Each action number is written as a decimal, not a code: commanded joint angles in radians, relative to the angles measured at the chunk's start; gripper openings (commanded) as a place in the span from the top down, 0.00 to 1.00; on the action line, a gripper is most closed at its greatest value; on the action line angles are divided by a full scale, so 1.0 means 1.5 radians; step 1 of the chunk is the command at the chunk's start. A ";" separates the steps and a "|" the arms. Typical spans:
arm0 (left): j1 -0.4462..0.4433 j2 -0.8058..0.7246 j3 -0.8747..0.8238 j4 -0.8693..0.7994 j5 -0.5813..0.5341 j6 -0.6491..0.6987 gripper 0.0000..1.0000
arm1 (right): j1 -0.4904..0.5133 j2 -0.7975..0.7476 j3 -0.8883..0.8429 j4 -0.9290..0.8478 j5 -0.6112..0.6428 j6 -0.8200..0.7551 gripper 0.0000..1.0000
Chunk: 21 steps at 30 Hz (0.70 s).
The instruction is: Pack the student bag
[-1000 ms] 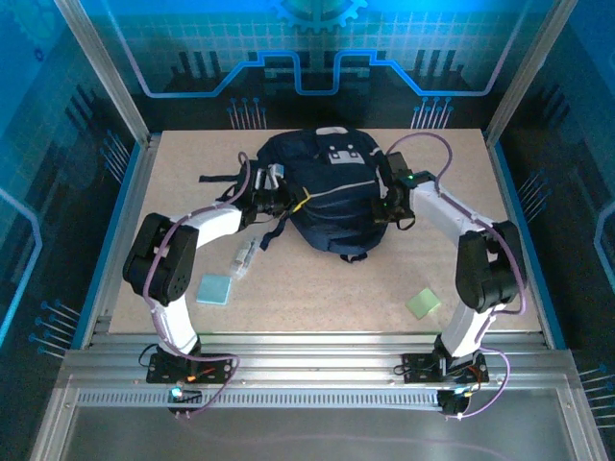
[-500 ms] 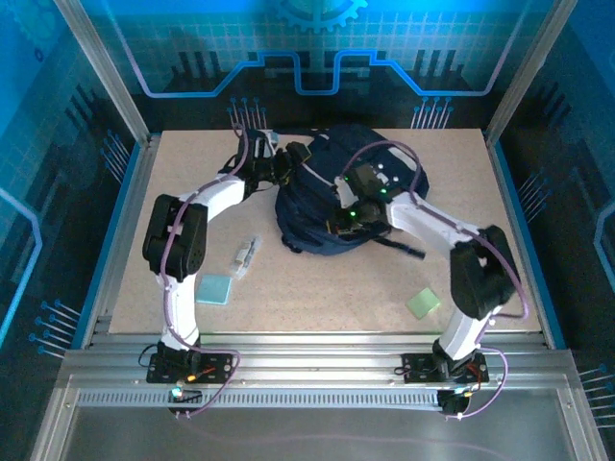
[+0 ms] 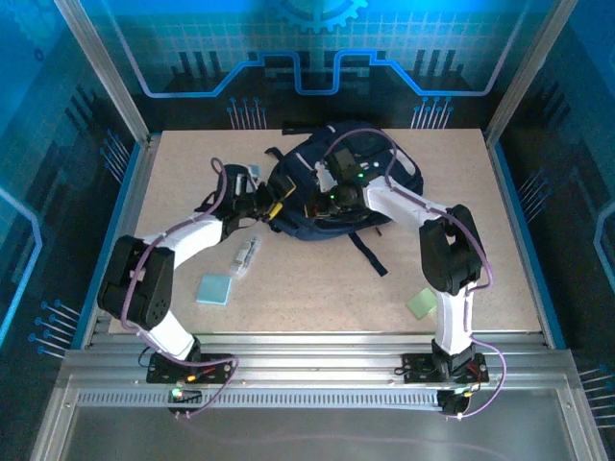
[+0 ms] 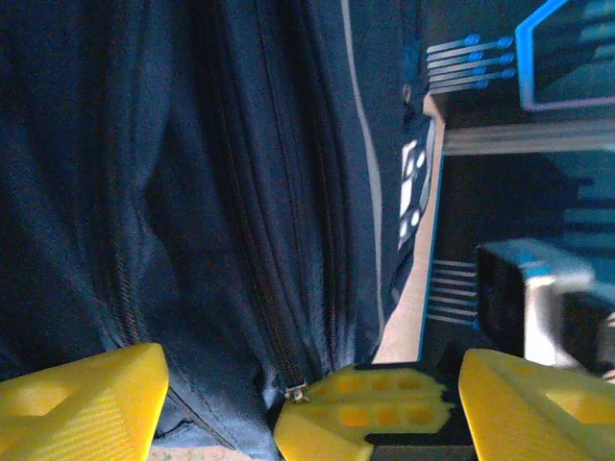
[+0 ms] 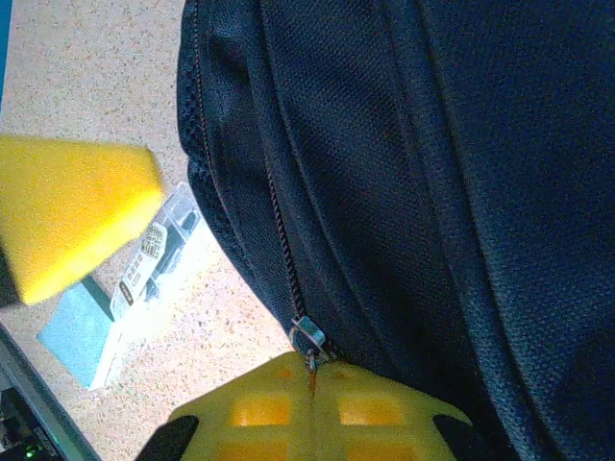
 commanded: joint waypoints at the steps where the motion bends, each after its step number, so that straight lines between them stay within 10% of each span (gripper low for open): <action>1: -0.032 0.057 0.033 -0.021 -0.009 0.010 0.20 | 0.018 -0.038 -0.024 0.030 -0.040 0.002 1.00; 6: -0.031 0.138 0.039 0.006 -0.048 0.009 0.59 | 0.021 -0.086 -0.101 0.030 -0.054 -0.004 1.00; 13: -0.024 0.159 0.056 -0.070 -0.108 0.080 0.89 | 0.019 -0.112 -0.179 -0.086 0.072 -0.081 1.00; 21: 0.005 0.114 0.067 -0.137 -0.164 0.138 0.88 | -0.017 -0.102 -0.190 -0.225 0.375 -0.111 1.00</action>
